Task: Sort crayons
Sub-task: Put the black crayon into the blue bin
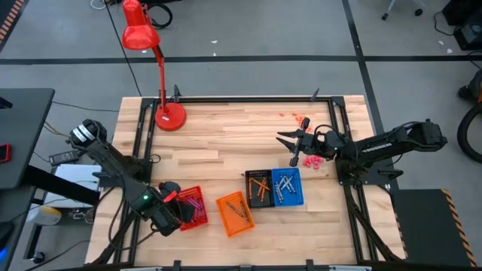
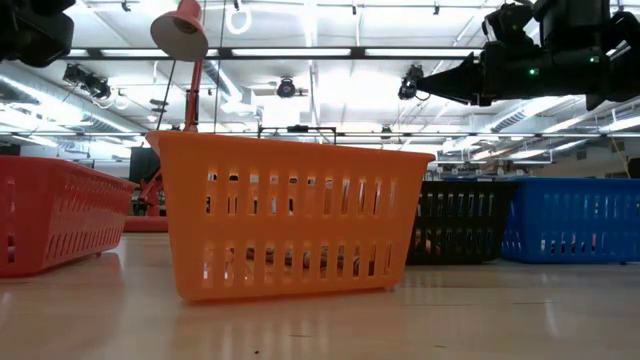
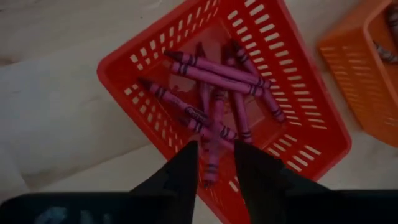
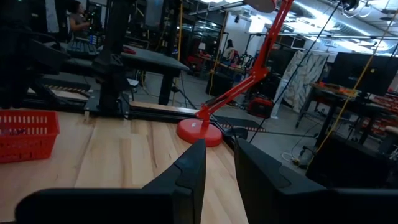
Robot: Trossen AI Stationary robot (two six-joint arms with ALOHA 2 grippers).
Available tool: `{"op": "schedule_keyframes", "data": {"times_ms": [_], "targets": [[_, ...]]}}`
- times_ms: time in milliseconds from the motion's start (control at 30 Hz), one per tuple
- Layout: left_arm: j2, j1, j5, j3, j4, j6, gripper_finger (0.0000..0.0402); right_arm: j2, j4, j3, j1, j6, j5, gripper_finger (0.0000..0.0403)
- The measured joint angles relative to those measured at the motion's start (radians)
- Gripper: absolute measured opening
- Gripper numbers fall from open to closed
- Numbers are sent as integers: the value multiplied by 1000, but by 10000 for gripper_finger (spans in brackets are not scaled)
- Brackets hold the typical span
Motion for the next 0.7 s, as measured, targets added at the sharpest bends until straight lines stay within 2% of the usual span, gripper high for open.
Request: {"op": "schedule_keyframes", "data": {"times_ms": [167,333,467,567,700], "targets": [[-12,3,-41,18,9,49,146,0,0,0,0,0,0,89],[-16,45,-157,89,-26,172,145,0,0,0,0,6,-20,89],[-16,135,-192,97,-23,293,143,0,-2,0,0,42,-30,89],[-14,229,-199,97,-15,451,143,0,-15,0,0,52,-30,89],[-12,376,-199,97,42,750,143,0,-40,0,0,79,-30,89]]}}
